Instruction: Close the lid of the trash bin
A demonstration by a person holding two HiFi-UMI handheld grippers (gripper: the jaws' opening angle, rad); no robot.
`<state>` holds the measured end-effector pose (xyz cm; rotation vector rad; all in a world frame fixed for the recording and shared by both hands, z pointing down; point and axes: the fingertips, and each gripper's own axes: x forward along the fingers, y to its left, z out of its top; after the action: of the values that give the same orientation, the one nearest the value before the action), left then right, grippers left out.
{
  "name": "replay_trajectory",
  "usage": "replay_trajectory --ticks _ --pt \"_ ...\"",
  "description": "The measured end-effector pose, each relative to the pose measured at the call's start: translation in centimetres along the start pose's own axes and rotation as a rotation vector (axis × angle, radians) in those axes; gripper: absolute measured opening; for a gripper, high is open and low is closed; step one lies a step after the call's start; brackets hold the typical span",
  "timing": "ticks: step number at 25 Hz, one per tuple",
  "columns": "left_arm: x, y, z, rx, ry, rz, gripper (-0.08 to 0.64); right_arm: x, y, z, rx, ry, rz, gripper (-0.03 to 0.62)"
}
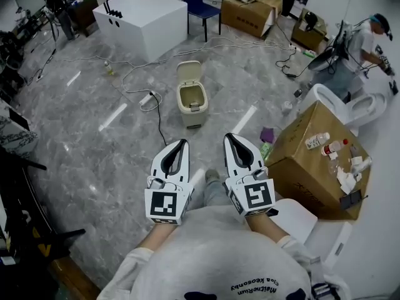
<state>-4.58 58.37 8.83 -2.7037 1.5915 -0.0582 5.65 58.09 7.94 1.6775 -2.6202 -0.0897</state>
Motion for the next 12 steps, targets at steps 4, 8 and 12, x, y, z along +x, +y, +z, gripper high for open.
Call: replay_trajectory --ticks 4,8,12 --pt "5.2 1.5 -0.3 -0.008 0.002 0.005 0.02 4.5 -3.2 -0.5 -0.005 0.01 0.027 0.032" --pt "11.5 2.3 0.1 -0.018 -0.008 0.016 0.02 8.8 -8.2 -0.8 -0.008 0.019 0.042 0.032" --pt "17.1 3.2 0.7 -0.028 -0.025 0.047 0.02 12.8 -13.0 -1.3 -0.01 0.029 0.074 0.032"
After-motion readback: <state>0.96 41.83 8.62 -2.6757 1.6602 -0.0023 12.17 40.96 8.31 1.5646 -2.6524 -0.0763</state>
